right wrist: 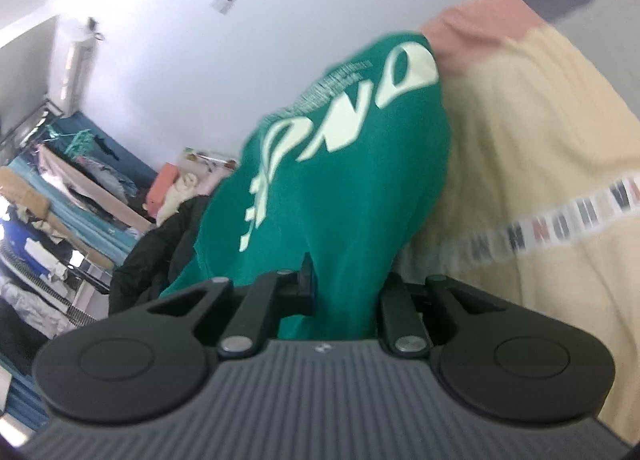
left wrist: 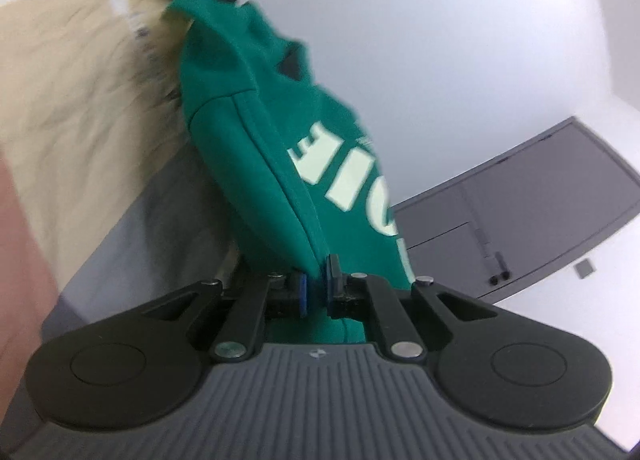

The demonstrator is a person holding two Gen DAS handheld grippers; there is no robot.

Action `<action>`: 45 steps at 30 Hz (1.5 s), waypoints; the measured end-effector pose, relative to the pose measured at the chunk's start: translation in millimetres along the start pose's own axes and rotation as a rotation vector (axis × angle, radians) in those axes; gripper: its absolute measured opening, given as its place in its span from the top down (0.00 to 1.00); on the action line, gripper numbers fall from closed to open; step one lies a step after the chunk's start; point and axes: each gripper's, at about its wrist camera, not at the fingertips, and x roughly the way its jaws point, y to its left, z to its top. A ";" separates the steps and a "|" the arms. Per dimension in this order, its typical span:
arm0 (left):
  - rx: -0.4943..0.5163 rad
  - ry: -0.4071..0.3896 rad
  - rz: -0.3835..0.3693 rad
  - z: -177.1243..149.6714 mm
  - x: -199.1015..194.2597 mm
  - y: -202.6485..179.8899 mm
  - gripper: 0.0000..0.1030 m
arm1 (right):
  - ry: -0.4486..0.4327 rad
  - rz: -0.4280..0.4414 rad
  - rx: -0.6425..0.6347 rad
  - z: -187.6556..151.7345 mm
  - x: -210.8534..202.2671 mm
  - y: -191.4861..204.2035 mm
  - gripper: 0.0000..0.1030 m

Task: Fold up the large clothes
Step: 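Lift the green hoodie with both grippers and shake it out in the air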

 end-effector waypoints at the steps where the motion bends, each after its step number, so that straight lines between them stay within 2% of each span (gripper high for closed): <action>1: -0.006 0.010 0.021 -0.7 2.1 2.5 0.92 | 0.012 -0.015 -0.006 -1.6 0.5 -0.9 0.82; 4: -0.024 0.022 0.052 -2.8 6.0 7.1 0.83 | 0.027 -0.030 0.006 -2.7 2.6 -2.5 0.78; 5: -0.034 0.024 0.057 -1.0 9.4 8.2 0.68 | 0.033 -0.035 0.015 -1.9 3.6 -3.0 0.76; 6: -0.043 0.032 0.064 -3.0 11.1 9.8 0.47 | 0.040 -0.039 0.023 -2.9 4.4 -5.3 0.74; 7: -0.052 0.039 0.066 -3.1 13.5 10.0 0.40 | 0.046 -0.043 0.035 -3.6 5.6 -7.3 0.63; 8: -0.054 0.042 0.062 -4.7 15.9 10.4 0.38 | 0.052 -0.046 0.051 -4.8 5.2 -11.5 0.49; 10: -0.055 0.063 0.065 -7.7 23.6 10.6 0.37 | 0.064 -0.042 0.084 -9.0 6.2 -16.1 0.36; 13: -0.074 0.089 0.081 -10.0 40.5 16.3 0.35 | 0.097 -0.041 0.120 -13.6 13.9 -19.9 0.36; 19: -0.142 0.100 0.049 -9.5 70.4 30.9 0.37 | 0.186 -0.028 0.142 -25.6 40.5 -24.5 0.35; 20: -0.140 0.093 0.043 -8.1 72.9 31.7 0.40 | 0.196 -0.019 0.152 -27.0 45.0 -25.3 0.35; 21: -0.134 0.088 0.034 -7.1 74.2 31.4 0.50 | 0.201 -0.010 0.157 -26.9 48.8 -25.8 0.36; 22: -0.127 0.086 0.029 -6.0 74.3 30.3 0.56 | 0.203 -0.002 0.155 -27.1 51.3 -25.1 0.37; 24: -0.120 0.074 0.013 -4.6 70.1 26.1 0.75 | 0.198 0.011 0.123 -26.8 53.3 -19.5 0.52; 25: -0.113 0.060 -0.001 -4.0 66.1 21.5 0.78 | 0.195 0.024 0.100 -26.2 53.2 -15.4 0.68; 26: -0.098 0.043 -0.013 -3.7 62.9 16.0 0.82 | 0.189 0.037 0.075 -24.3 52.2 -10.4 0.78; 27: -0.070 0.023 -0.027 -3.0 57.5 8.3 0.85 | 0.174 0.048 0.049 -23.4 50.1 -5.0 0.81; 28: -0.039 0.007 -0.033 -2.6 50.4 1.5 0.86 | 0.155 0.064 0.018 -22.2 46.9 1.2 0.86; 32: 0.071 -0.064 -0.062 -4.2 25.9 -22.8 0.87 | 0.073 0.133 -0.100 -15.5 29.1 23.6 0.91; 35: 0.123 -0.114 -0.084 -8.9 6.4 -37.6 0.88 | 0.013 0.170 -0.144 -11.5 13.5 37.0 0.91; 41: 0.203 -0.227 -0.196 -28.6 -50.0 -72.9 0.88 | -0.099 0.241 -0.297 -10.1 -32.1 69.0 0.91; 42: 0.229 -0.266 -0.219 -34.4 -61.9 -81.4 0.88 | -0.119 0.263 -0.315 -9.4 -41.4 75.8 0.91; 45: 0.283 -0.314 -0.264 -45.8 -88.8 -104.6 0.88 | -0.182 0.327 -0.346 -3.5 -66.2 96.5 0.91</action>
